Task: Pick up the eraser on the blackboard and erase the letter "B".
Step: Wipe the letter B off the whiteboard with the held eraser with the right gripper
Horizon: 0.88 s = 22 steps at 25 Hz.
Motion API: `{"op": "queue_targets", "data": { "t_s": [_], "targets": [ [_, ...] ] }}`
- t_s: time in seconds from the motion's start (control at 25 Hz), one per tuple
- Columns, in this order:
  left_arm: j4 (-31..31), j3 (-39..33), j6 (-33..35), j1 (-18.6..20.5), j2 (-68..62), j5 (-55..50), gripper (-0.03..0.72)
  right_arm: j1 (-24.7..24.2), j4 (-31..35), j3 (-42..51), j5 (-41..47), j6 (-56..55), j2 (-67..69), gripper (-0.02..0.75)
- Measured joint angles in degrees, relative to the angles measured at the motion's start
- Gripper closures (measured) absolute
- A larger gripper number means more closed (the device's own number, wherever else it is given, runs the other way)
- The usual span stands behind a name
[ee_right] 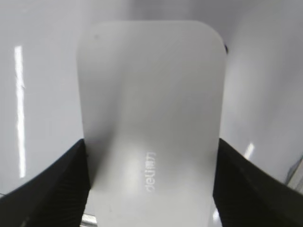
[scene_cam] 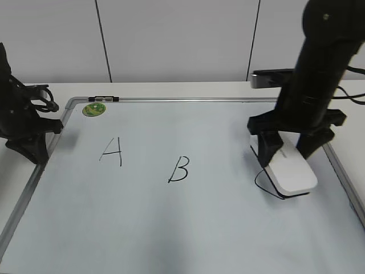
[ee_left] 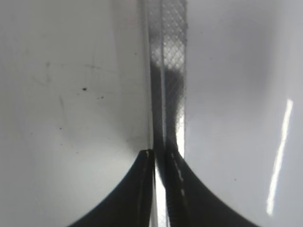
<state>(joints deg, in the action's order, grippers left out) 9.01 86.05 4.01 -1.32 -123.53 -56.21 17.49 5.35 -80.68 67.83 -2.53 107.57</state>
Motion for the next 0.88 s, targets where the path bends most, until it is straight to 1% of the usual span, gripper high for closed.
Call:
{"op": "queue_targets", "data": {
  "t_s": [0.2, 0.4, 0.56, 0.88],
  "targets": [
    [0.12, 0.00, 0.00, 0.00, 0.00, 0.00, 0.633, 4.45, -1.70, -12.08, 1.44, 0.00, 8.36, 0.206],
    [0.25, 0.00, 0.00, 0.00, 0.00, 0.02, 0.633, 6.43, -2.06, -20.67, 1.58, -0.10, 15.15, 0.206],
    [0.25, 0.00, 0.00, 0.09, 0.00, 0.12, 0.633, 7.21, -2.15, -24.29, 1.70, -0.20, 18.42, 0.206],
    [0.37, 0.00, 0.00, 0.09, 0.00, 0.22, 0.633, 9.47, -2.53, -26.84, 1.83, -0.70, 23.54, 0.206]
  ]
}}
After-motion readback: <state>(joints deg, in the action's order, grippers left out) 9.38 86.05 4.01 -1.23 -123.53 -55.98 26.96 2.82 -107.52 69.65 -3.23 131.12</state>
